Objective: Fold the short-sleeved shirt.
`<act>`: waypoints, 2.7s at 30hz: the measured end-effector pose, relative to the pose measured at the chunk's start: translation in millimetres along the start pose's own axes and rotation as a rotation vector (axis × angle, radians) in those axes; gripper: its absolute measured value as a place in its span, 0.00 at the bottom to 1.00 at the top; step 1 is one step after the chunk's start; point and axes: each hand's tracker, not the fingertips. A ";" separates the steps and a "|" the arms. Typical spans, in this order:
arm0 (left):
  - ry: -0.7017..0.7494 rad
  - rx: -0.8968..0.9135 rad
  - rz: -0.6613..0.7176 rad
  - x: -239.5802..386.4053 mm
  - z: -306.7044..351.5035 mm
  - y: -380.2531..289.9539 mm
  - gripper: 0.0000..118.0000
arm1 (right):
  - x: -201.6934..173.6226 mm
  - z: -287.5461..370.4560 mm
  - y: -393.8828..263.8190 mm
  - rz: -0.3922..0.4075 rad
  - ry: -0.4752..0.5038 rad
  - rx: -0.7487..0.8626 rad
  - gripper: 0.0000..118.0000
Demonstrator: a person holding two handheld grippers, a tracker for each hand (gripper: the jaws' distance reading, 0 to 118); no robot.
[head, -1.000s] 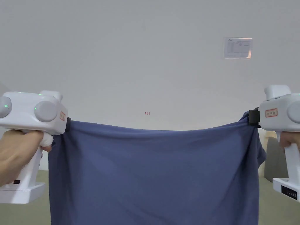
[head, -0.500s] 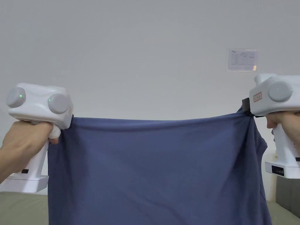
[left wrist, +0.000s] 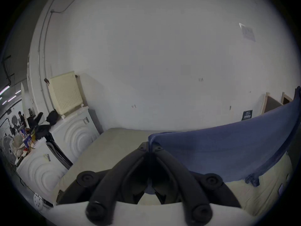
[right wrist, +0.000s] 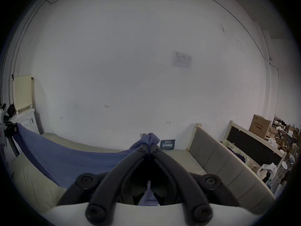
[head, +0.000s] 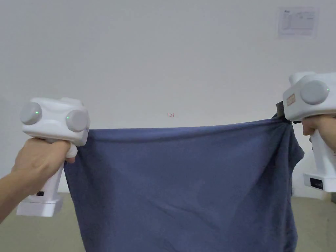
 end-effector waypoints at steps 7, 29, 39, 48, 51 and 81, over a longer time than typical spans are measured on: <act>-0.045 -0.116 -0.046 28.6 -56.1 -102.6 0.02 | -5.2 -42.4 -132.8 0.023 0.029 -0.170 0.00; -0.213 -0.422 -0.049 -94.2 190.6 -433.6 0.02 | 56.1 287.2 -454.9 -0.113 0.215 -0.466 0.00; -0.258 -0.471 -0.026 -114.9 248.6 -478.9 0.02 | 62.7 339.4 -495.4 -0.111 0.211 -0.532 0.00; -0.215 -0.406 0.025 -124.7 257.6 -476.3 0.92 | 65.2 334.3 -488.4 -0.145 0.176 -0.500 0.95; -0.209 -0.395 0.011 -131.8 273.6 -469.8 0.92 | 72.3 336.1 -480.9 -0.134 0.151 -0.478 0.95; -0.305 -0.573 -0.045 -107.5 227.7 -498.8 0.03 | 71.7 350.1 -503.7 -0.080 0.219 -0.602 0.96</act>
